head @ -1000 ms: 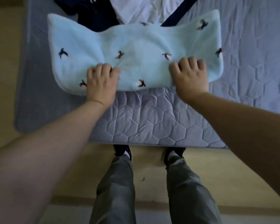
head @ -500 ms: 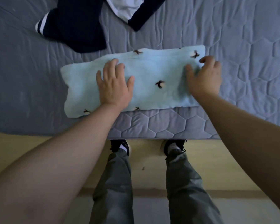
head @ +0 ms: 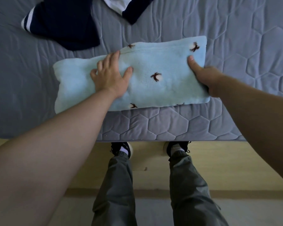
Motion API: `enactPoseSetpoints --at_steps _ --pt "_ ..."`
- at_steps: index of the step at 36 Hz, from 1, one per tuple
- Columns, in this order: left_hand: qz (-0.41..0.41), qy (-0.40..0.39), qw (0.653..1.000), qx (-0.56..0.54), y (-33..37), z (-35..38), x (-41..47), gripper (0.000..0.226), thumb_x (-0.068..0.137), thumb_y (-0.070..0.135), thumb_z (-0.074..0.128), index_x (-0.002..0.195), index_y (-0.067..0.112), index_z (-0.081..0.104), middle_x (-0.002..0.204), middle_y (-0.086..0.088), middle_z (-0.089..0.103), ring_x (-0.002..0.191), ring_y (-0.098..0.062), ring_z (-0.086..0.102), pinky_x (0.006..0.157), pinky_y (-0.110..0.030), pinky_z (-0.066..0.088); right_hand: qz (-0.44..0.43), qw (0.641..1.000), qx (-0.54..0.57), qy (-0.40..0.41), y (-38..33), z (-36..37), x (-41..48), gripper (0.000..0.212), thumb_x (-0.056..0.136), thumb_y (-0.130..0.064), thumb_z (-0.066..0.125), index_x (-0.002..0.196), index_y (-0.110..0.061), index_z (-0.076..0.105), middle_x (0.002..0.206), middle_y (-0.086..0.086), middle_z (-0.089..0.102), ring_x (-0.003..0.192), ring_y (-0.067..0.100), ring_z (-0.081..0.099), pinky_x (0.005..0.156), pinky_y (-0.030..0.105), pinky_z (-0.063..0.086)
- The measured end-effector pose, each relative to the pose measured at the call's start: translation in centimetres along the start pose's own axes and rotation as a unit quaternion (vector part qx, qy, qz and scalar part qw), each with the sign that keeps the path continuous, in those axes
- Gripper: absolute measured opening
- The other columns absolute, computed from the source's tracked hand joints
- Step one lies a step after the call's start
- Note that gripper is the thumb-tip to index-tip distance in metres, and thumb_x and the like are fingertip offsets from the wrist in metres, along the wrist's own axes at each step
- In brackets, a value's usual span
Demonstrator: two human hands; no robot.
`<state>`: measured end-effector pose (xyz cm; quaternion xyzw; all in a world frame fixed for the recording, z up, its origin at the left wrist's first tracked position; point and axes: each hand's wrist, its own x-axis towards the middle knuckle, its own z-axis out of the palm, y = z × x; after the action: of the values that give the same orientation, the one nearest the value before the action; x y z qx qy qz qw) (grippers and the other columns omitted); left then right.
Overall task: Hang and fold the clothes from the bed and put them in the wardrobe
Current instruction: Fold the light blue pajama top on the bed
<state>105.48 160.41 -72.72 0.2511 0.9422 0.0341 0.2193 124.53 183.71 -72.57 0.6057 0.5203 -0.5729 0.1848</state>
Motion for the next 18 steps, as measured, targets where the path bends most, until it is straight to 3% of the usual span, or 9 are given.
enactPoseSetpoints --at_steps 2,5,8,12,15,18 --pt "-0.027 -0.068 0.997 -0.038 -0.4 -1.8 1.9 0.08 0.075 0.059 0.043 0.152 0.04 0.028 0.156 0.006 0.034 0.138 -0.029 0.031 0.105 -0.052 0.027 0.003 1.0 0.012 0.004 -0.3 -0.1 -0.1 0.074 0.054 -0.089 0.069 0.091 -0.025 0.065 0.089 -0.008 0.07 0.082 0.014 0.069 0.072 0.029 0.051" --pt "-0.071 -0.181 0.978 -0.076 -1.5 -4.8 4.3 0.095 0.057 0.045 0.057 0.147 0.053 0.028 0.15 -0.005 0.033 0.136 -0.034 0.032 0.111 -0.05 0.033 0.008 0.998 0.056 0.002 -0.6 -0.2 0.1 0.062 0.06 -0.077 0.078 0.094 -0.025 0.069 0.083 -0.007 0.076 0.074 0.015 0.074 0.063 0.027 0.053" --pt "-0.06 -0.266 0.962 0.028 -1.8 -6.2 5.8 0.095 0.044 0.052 0.064 0.133 0.062 0.033 0.127 -0.003 0.03 0.118 -0.036 0.042 0.101 -0.049 0.044 0.019 0.992 0.102 -0.077 -1.0 -0.6 -0.1 0.062 0.064 -0.064 0.084 0.108 -0.023 0.071 0.094 -0.001 0.078 0.083 0.02 0.076 0.073 0.035 0.057" --pt "0.009 -0.317 0.935 0.159 0.3 -7.0 7.0 0.076 0.037 0.058 0.076 0.107 0.05 0.048 0.116 -0.002 0.037 0.101 -0.029 0.044 0.081 -0.039 0.044 0.032 0.98 0.104 -0.165 -1.3 -1.6 -0.3 0.049 0.073 -0.027 0.082 0.12 -0.017 0.07 0.11 0.007 0.076 0.098 0.031 0.074 0.083 0.047 0.059" --pt "0.062 -0.377 0.916 0.118 1.7 -7.2 7.1 0.06 0.04 0.041 0.091 0.095 0.035 0.068 0.101 0.005 0.068 0.087 -0.021 0.066 0.081 -0.036 0.057 0.022 0.983 0.075 -0.169 -1.8 -1.9 -0.8 0.047 0.074 0.003 0.063 0.117 -0.013 0.071 0.11 0.009 0.075 0.098 0.032 0.073 0.079 0.045 0.06" --pt "0.086 -0.372 0.917 0.111 2.1 -7.9 6.1 0.051 0.045 0.036 0.094 0.091 0.031 0.073 0.091 0.008 0.07 0.084 -0.019 0.067 0.081 -0.038 0.058 -0.001 0.983 0.057 -0.172 -2.5 -1.9 -1.7 0.06 0.063 0.015 0.059 0.116 -0.01 0.072 0.111 0.01 0.075 0.1 0.033 0.072 0.08 0.045 0.059"
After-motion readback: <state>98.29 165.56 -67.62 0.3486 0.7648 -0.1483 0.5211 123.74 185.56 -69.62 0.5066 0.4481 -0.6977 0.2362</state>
